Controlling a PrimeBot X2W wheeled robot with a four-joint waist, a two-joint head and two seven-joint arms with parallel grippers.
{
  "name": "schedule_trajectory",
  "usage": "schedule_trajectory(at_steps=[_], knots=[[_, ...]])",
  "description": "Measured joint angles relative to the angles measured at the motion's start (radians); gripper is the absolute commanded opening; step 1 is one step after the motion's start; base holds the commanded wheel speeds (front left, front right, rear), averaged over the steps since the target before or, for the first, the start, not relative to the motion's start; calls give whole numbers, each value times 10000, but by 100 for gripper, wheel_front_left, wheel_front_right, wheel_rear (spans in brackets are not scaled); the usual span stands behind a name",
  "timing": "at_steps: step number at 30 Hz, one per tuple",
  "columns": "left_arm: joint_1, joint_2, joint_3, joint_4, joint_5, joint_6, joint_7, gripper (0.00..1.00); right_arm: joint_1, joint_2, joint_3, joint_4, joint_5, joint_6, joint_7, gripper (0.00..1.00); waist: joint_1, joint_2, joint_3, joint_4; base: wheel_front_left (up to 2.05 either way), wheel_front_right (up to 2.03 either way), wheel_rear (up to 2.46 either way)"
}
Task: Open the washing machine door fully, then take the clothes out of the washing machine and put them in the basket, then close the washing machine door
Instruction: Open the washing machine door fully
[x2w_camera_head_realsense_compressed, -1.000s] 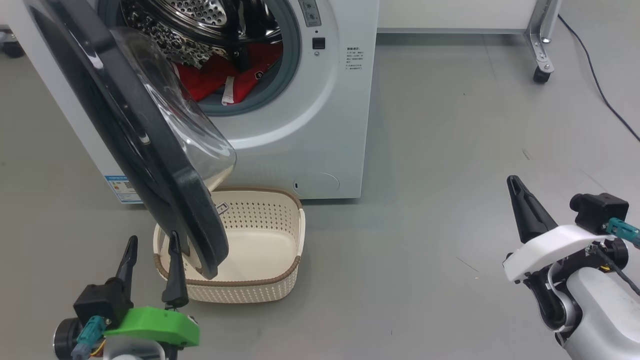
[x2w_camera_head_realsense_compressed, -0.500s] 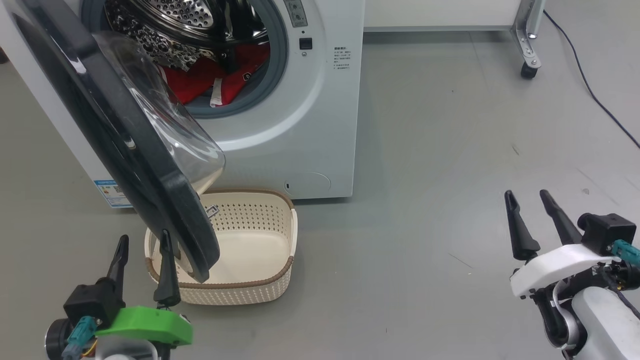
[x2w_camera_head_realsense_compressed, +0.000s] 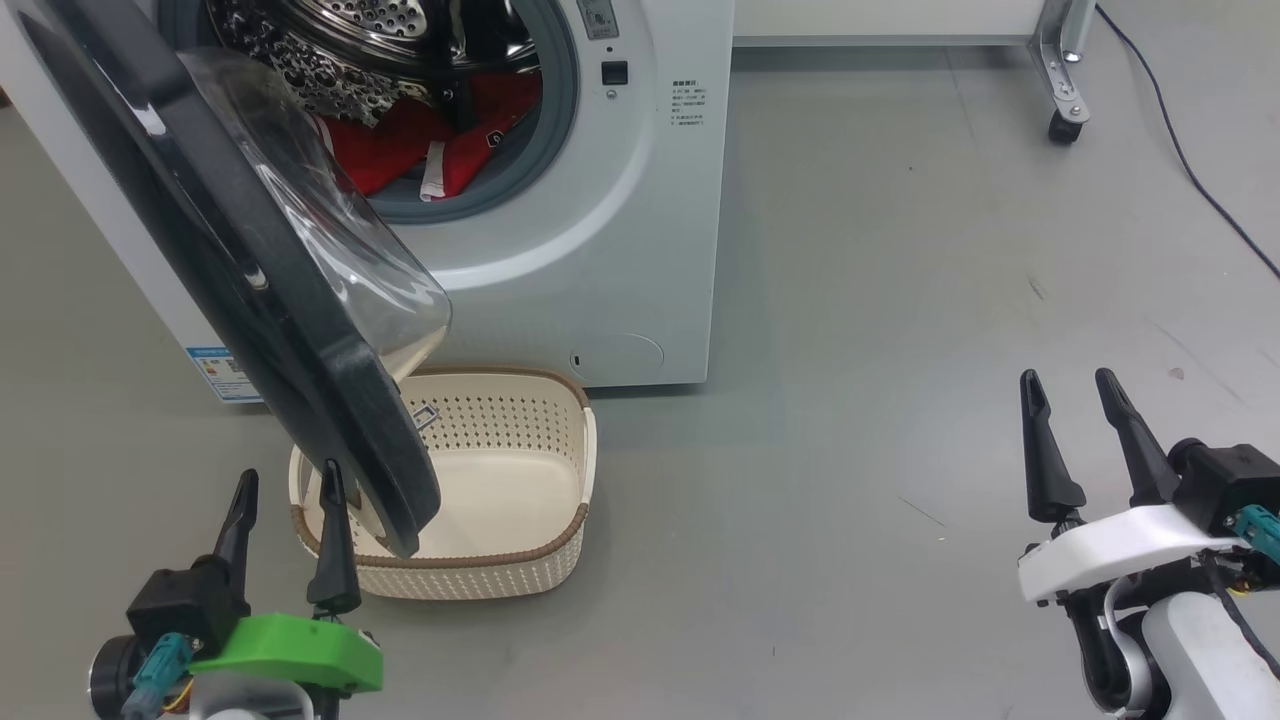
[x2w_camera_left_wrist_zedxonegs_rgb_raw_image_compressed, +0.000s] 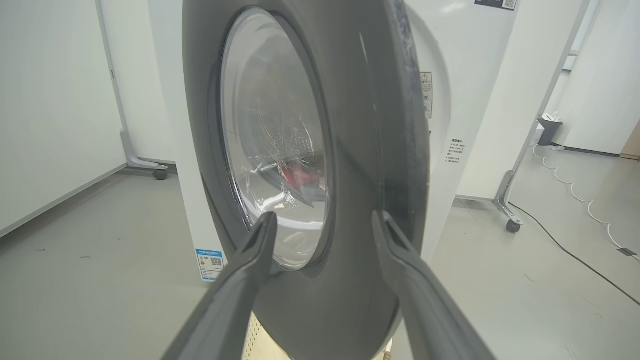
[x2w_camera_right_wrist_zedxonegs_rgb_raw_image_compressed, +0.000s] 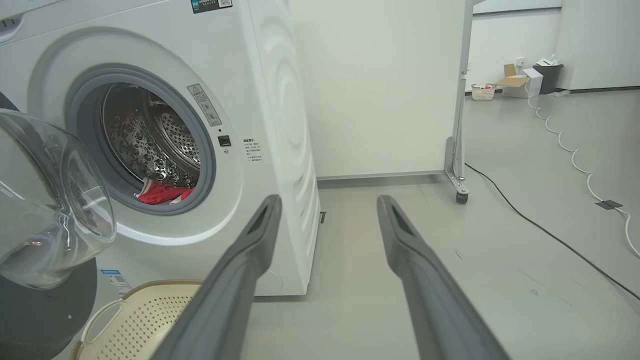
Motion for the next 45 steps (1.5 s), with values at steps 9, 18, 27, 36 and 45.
schedule_trajectory(at_steps=[9, 18, 27, 36, 45], knots=[[-1, 0, 8, 19, 2, -113, 0, 100, 558, 339, -228, -267, -314, 19, 0, 100, 0, 0, 24, 12, 0, 0, 0], [-1, 0, -46, 75, -21, -144, 0, 100, 872, 443, -374, -393, -700, 174, 0, 100, 0, 0, 38, -6, 0, 0, 0], [-1, 0, -148, 159, -79, -144, 0, 100, 1089, 541, -491, -389, -924, 309, 0, 100, 0, 0, 43, -18, 0, 0, 0], [-1, 0, -211, 222, -117, -142, 0, 100, 1133, 696, -681, -391, -1110, 474, 0, 100, 0, -1, 27, -4, 0, 0, 0], [-1, 0, -303, 288, -104, -136, 0, 100, 1274, 782, -826, -385, -1258, 637, 0, 100, 0, -1, 27, 17, 0, 0, 0]])
